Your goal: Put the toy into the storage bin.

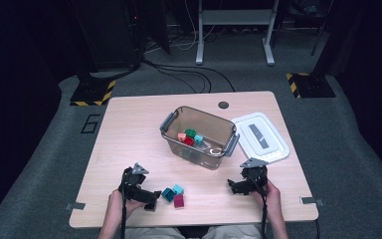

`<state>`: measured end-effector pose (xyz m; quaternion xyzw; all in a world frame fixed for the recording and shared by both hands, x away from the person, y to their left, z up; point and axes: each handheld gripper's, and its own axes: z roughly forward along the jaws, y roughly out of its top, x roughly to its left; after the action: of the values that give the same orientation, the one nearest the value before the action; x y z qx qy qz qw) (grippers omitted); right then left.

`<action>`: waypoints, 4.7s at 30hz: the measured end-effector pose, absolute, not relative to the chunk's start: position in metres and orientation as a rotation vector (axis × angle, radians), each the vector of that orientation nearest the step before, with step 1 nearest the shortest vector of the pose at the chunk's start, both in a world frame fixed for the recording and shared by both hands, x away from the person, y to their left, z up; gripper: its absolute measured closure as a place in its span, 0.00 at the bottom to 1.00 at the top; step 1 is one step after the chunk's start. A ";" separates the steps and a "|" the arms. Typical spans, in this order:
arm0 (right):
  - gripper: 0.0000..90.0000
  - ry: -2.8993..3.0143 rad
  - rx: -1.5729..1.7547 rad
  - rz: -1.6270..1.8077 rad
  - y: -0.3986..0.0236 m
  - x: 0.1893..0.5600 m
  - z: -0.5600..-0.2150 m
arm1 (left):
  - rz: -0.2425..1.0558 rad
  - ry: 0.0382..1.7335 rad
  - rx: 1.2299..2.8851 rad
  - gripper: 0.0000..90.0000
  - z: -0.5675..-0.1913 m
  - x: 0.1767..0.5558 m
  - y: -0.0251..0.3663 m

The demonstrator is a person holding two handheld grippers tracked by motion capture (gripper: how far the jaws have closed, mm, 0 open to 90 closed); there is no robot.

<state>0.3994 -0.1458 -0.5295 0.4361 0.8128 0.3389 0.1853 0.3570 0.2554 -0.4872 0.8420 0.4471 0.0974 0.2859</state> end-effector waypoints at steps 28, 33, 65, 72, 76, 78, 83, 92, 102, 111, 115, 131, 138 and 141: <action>0.00 2.290 1.236 0.953 -0.146 0.399 -0.529 | 0.281 1.136 2.327 0.65 -0.499 0.346 0.256; 0.00 2.290 1.230 0.955 -0.146 0.399 -0.529 | 0.294 1.115 2.323 0.65 -0.493 0.351 0.255; 0.00 2.290 1.230 0.956 -0.146 0.399 -0.529 | 0.405 0.992 2.282 0.65 -0.423 0.404 0.233; 0.00 2.290 1.235 0.951 -0.146 0.399 -0.529 | 0.407 0.987 2.275 0.65 -0.413 0.413 0.231; 0.00 2.287 1.239 0.951 -0.146 0.400 -0.529 | 0.392 0.975 2.268 0.65 -0.407 0.417 0.231; 0.00 2.287 1.239 0.951 -0.146 0.400 -0.529 | 0.389 0.968 2.265 0.65 -0.402 0.419 0.230; 0.00 2.287 1.239 0.951 -0.146 0.400 -0.529 | 0.377 0.953 2.254 0.65 -0.392 0.424 0.228; 0.00 2.288 1.238 0.951 -0.146 0.400 -0.529 | 0.380 0.937 2.250 0.65 -0.371 0.433 0.220; 0.00 2.288 1.239 0.951 -0.146 0.400 -0.529 | 0.379 0.912 2.256 0.65 -0.353 0.442 0.213; 0.00 2.288 1.238 0.951 -0.146 0.400 -0.529 | 0.395 0.901 2.247 0.65 -0.342 0.453 0.210; 0.00 2.288 1.238 0.951 -0.146 0.400 -0.529 | 0.412 0.898 2.235 0.65 -0.334 0.460 0.209; 0.00 2.288 1.240 0.953 -0.146 0.400 -0.529 | 0.432 0.941 2.202 0.65 -0.331 0.496 0.193; 0.00 2.288 1.238 0.951 -0.146 0.400 -0.529 | 0.393 0.957 2.224 0.65 -0.343 0.516 0.179; 0.00 2.288 1.239 0.951 -0.146 0.400 -0.529 | 0.377 0.968 2.230 0.64 -0.349 0.521 0.176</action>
<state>0.4002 -0.1462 -0.5294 0.4396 0.8117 0.3374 0.1847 0.5209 0.1757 -0.3491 0.8545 0.3708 0.1444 0.3340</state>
